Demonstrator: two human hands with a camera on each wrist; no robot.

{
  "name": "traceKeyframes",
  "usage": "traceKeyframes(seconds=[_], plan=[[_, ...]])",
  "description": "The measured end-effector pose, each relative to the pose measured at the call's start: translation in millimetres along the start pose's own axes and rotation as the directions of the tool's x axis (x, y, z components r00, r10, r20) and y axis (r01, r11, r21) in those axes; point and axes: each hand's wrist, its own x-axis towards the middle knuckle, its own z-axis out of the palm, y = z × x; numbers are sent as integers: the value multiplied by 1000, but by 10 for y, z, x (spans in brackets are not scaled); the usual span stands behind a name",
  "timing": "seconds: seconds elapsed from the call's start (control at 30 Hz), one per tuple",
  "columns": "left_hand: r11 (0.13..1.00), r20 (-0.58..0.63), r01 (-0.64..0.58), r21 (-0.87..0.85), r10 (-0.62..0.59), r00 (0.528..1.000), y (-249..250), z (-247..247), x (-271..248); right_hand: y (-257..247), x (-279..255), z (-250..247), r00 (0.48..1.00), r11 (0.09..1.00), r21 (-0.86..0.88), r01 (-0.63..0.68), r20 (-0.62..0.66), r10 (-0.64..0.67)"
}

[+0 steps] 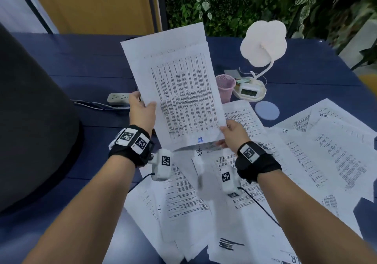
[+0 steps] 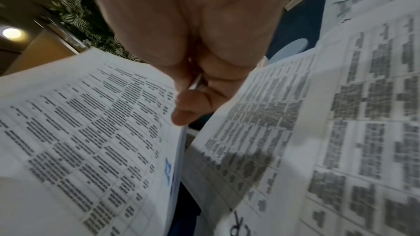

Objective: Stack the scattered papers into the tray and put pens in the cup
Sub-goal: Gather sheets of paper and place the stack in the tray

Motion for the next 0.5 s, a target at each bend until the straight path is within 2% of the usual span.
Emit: traceKeyframes(seconds=[0.17,0.23,0.33,0.43,0.5], plan=[[971,-117,-158,177,180,977,128,-94,86,-271,222,115,994,999,36,32,-109,-28],[942,-95,-203,267,235,967,216,-141,193,-364,310,145,988,997,66,40,-153,-29],[783,92,-252,569,244,965,375,-190,358,-496,430,206,983,992,114,51,-180,-30],[561,299,-327,760,145,943,409,-213,519,-612,565,289,984,983,177,53,-179,-20],[422,360,-346,838,49,932,370,-209,638,-660,686,346,983,982,183,45,-184,-11]])
